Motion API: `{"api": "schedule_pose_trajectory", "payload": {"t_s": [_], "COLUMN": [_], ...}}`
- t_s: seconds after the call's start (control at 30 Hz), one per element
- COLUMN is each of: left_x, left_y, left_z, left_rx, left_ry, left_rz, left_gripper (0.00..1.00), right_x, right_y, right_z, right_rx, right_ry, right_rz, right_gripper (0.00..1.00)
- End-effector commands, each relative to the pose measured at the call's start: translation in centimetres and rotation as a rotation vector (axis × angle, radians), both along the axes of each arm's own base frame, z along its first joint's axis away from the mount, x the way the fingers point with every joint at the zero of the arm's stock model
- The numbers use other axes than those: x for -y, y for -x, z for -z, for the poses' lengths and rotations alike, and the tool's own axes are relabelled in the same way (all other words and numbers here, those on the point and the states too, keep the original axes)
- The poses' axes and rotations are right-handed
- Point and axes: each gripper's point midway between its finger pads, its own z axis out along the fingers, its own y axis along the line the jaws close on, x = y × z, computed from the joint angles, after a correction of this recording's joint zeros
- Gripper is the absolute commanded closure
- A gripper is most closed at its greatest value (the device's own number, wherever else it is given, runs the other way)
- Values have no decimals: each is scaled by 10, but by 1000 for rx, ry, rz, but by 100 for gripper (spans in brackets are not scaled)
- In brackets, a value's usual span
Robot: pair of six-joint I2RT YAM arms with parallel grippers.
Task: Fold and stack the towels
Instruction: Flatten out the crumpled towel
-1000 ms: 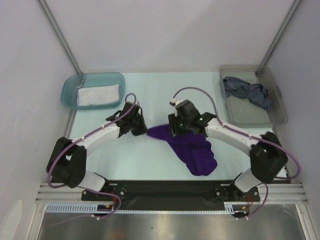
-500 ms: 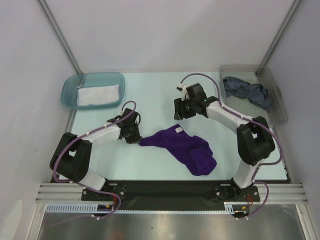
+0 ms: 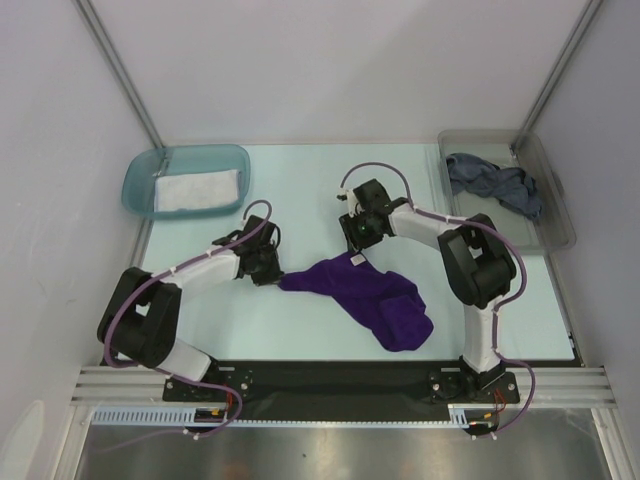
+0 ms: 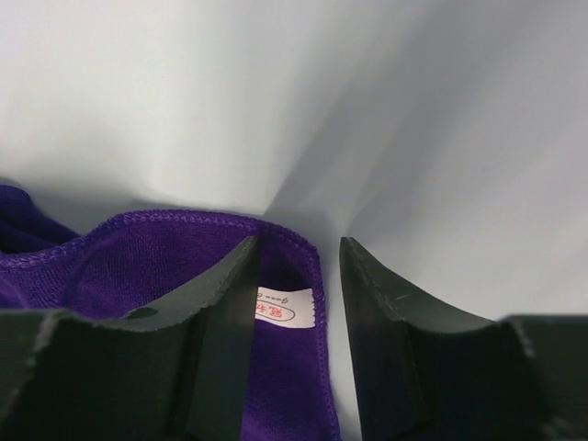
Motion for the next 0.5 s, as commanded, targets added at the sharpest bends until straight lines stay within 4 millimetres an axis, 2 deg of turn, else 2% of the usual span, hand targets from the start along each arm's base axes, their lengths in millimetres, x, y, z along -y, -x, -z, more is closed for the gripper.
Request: {"api": "schedule_pose_trajectory", "payload": {"t_s": [0.0,0.13,0.27,0.37,0.47], "left_x": [6,6,7,7,10], "left_y": [-13,-12,-13,-13,-16], "left_z": [-19,-20,-18,-19,-22], "left_rx": [79,80,75,78,95], "left_ry": [35,36,36,37,52], "left_rz": [23,24,28,28,32], "left_gripper": [99,100,100,100,100], "right_x": [0,8,6,5,5], "right_y": [0,15,22,22,18], "right_z": [4,9,7,12,14], "right_rx": [26,-16,-25,-35,-36], "right_ry": [44,52,37,38,31], "right_rz": [-14,-10,-30,-35,-23], "right_gripper": [55,57,60,68,87]}}
